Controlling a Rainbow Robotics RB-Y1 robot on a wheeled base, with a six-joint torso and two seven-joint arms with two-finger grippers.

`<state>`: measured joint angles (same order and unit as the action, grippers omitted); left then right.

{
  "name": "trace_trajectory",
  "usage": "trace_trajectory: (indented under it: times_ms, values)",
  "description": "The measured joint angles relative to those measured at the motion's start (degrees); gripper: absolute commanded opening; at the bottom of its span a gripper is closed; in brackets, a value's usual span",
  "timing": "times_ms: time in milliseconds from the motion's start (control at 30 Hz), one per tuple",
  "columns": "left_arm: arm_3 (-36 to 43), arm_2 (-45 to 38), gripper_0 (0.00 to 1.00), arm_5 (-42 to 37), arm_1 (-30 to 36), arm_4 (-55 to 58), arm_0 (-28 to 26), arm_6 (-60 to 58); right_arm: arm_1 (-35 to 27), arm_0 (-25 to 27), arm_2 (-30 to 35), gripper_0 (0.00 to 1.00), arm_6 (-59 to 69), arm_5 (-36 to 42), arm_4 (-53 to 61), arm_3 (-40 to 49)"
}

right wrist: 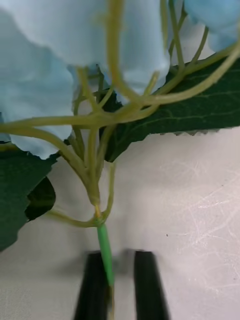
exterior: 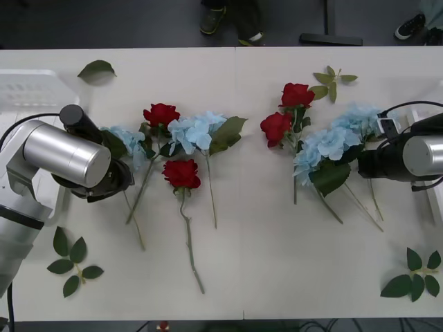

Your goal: Place the red flowers into the right box and the blue flowers into the left box. If a person shows an open palm, hand one flower to the person first, then continue sorting.

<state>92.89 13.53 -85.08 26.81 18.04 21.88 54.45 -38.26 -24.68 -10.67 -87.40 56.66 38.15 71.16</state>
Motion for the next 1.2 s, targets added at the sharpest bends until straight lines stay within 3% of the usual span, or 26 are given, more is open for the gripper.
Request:
trace_trajectory:
  times_ms: [67, 100, 200, 233, 633, 867, 900, 933, 1033, 1067, 1200]
  values:
    - [0.00, 0.00, 0.64, -0.02, -0.07, -0.81, 0.00, -0.01, 0.00, 0.00, -0.35, 0.00, 0.00, -0.63, -0.85, 0.00]
    - [0.00, 0.00, 0.39, -0.03, -0.07, -1.22, 0.00, -0.01, 0.00, 0.00, -0.50, 0.00, 0.00, -0.74, -1.02, 0.00]
    - [0.00, 0.01, 0.01, -0.03, -0.07, -2.24, 0.00, -0.02, 0.00, -0.01, -0.53, 0.00, 0.00, -0.85, -1.06, 0.00]
    - [0.00, 0.01, 0.00, -0.03, -0.07, -2.32, 0.00, -0.02, 0.00, -0.01, -0.53, 0.00, 0.00, -0.89, -1.07, 0.00]
    - [0.00, 0.22, 0.00, -0.04, -0.07, -2.32, 0.00, -0.12, 0.00, -0.10, 1.49, 0.00, 0.00, -0.44, -1.65, 0.00]
    - [0.00, 0.22, 0.01, -0.04, -0.07, -2.40, 0.00, -0.65, -1.58, -1.55, 7.96, 0.00, -0.01, 16.82, -0.56, 6.55]
    - [0.00, 0.22, 0.24, -0.04, -0.07, -2.40, 0.00, -0.70, -2.45, -1.56, 8.52, 0.00, -0.01, 19.96, -0.01, 8.84]
    - [0.00, 0.22, 0.59, -0.04, -0.07, -2.40, 0.00, -0.70, -3.35, -1.56, 9.05, 0.00, -0.01, 23.40, 0.76, 11.14]
    - [0.00, 0.22, 0.95, -0.04, -0.07, -2.40, 0.01, -0.70, -5.78, -1.56, 11.47, 0.00, -0.01, 30.26, 4.71, 17.35]
    - [0.00, 0.22, 1.00, -0.04, -0.07, -2.41, 0.01, -0.70, -6.27, -1.56, 12.66, 0.00, -0.01, 32.47, 6.13, 19.31]
    - [0.00, 0.12, 1.00, -0.21, -0.06, -2.38, 0.06, -0.69, -6.81, -1.58, 19.17, 0.00, -0.02, 40.51, 9.71, 25.92]
